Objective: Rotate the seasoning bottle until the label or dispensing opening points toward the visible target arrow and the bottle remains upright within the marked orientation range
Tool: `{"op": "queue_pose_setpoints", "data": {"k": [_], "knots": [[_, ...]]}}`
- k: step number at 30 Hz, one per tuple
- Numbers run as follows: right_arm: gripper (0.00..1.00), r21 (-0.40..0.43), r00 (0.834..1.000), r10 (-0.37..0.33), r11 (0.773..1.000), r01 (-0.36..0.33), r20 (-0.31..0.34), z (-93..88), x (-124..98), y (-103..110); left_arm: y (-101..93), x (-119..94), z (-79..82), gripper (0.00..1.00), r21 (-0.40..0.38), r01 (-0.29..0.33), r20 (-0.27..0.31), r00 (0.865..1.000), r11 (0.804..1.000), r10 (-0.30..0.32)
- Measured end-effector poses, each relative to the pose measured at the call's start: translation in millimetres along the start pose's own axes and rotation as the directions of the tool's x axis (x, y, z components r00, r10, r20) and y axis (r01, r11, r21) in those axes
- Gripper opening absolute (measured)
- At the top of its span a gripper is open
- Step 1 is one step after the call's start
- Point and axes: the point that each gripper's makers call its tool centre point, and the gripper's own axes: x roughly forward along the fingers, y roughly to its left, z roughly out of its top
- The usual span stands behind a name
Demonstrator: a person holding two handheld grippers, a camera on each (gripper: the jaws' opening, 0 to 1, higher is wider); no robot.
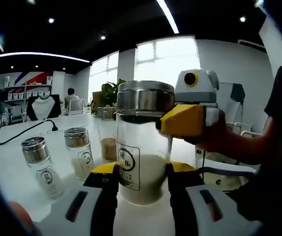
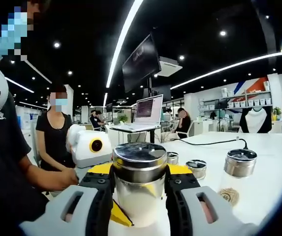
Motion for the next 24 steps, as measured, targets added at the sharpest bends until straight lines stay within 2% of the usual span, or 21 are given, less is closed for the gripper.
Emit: {"op": "queue_pose_setpoints", "data": {"k": [2, 3, 4, 5, 7, 8, 10, 12, 13, 15, 16, 17, 18, 19, 22, 24], "knots": [[0.40, -0.018, 0.999, -0.051, 0.999, 0.051, 0.000, 1.0, 5.4, -4.1, 7.7, 1.1, 0.5, 0.41, 0.052, -0.094, -0.021, 0.995, 0.994, 0.095], [0.40, -0.031, 0.994, -0.106, 0.994, 0.106, 0.008, 1.4, 10.4, -7.8, 10.9, 2.0, -0.1, 0.41, 0.075, -0.145, -0.032, 0.989, 0.987, 0.148], [0.41, -0.032, 0.992, -0.122, 0.992, 0.122, 0.010, 1.3, 11.6, -8.5, 13.4, 2.2, -0.4, 0.41, 0.089, -0.180, -0.034, 0.982, 0.980, 0.184], [0.42, -0.053, 0.986, -0.167, 0.984, 0.167, 0.009, 0.3, 14.8, -11.1, 16.4, 3.0, -1.1, 0.41, 0.099, -0.225, -0.034, 0.973, 0.969, 0.229], [0.43, -0.071, 0.976, -0.217, 0.973, 0.218, 0.016, 0.6, 17.6, -13.5, 18.1, 4.2, -1.2, 0.41, 0.085, -0.259, -0.022, 0.965, 0.962, 0.261], [0.43, -0.073, 0.968, -0.248, 0.966, 0.250, 0.029, 1.8, 18.5, -15.0, 16.9, 5.2, -1.2, 0.41, 0.054, -0.252, -0.015, 0.967, 0.966, 0.253], [0.43, -0.116, 0.966, -0.258, 0.959, 0.257, 0.008, -0.6, 19.5, -14.1, 14.8, 7.4, -3.4, 0.41, -0.011, -0.216, -0.020, 0.976, 0.976, 0.215], [0.42, -0.150, 0.971, -0.240, 0.961, 0.234, -0.018, -3.1, 19.1, -12.2, 16.2, 7.0, -4.9, 0.41, 0.018, -0.206, -0.020, 0.978, 0.978, 0.207], [0.42, -0.171, 0.975, -0.221, 0.962, 0.213, -0.029, -4.2, 18.4, -10.6, 15.8, 7.1, -5.0, 0.41, 0.048, -0.188, -0.024, 0.982, 0.981, 0.190], [0.42, -0.165, 0.982, -0.186, 0.970, 0.179, -0.026, -2.9, 16.4, -8.4, 13.6, 6.2, -3.7, 0.42, 0.053, -0.147, -0.019, 0.989, 0.988, 0.148], [0.42, -0.159, 0.986, -0.163, 0.975, 0.158, -0.020, -1.4, 14.4, -7.6, 8.1, 6.7, -2.1, 0.42, 0.032, -0.079, -0.010, 0.997, 0.996, 0.080], [0.42, -0.143, 0.992, -0.123, 0.982, 0.119, -0.013, -0.2, 12.9, -4.3, 2.3, 4.9, -1.0, 0.42, -0.023, -0.010, -0.002, 1.000, 1.000, 0.010], [0.42, -0.134, 0.994, -0.106, 0.986, 0.104, -0.009, 0.4, 12.8, -2.5, 1.2, 4.3, -0.5, 0.42, -0.035, 0.003, 0.003, 1.000, 0.999, -0.003], [0.42, -0.108, 0.999, -0.045, 0.993, 0.046, 0.010, 3.4, 11.0, 4.1, -1.6, 2.1, 1.8, 0.43, -0.042, 0.047, 0.023, 0.999, 0.998, -0.047], [0.42, -0.113, 0.999, 0.040, 0.993, -0.039, 0.006, 3.7, 8.7, 15.2, -5.2, 0.0, 2.0, 0.45, -0.010, 0.084, 0.019, 0.996, 0.996, -0.084], [0.42, -0.104, 0.997, 0.082, 0.991, -0.081, 0.002, 2.6, 7.8, 21.2, -13.1, -0.8, 1.6, 0.45, 0.004, 0.133, 0.017, 0.991, 0.991, -0.133]]}}
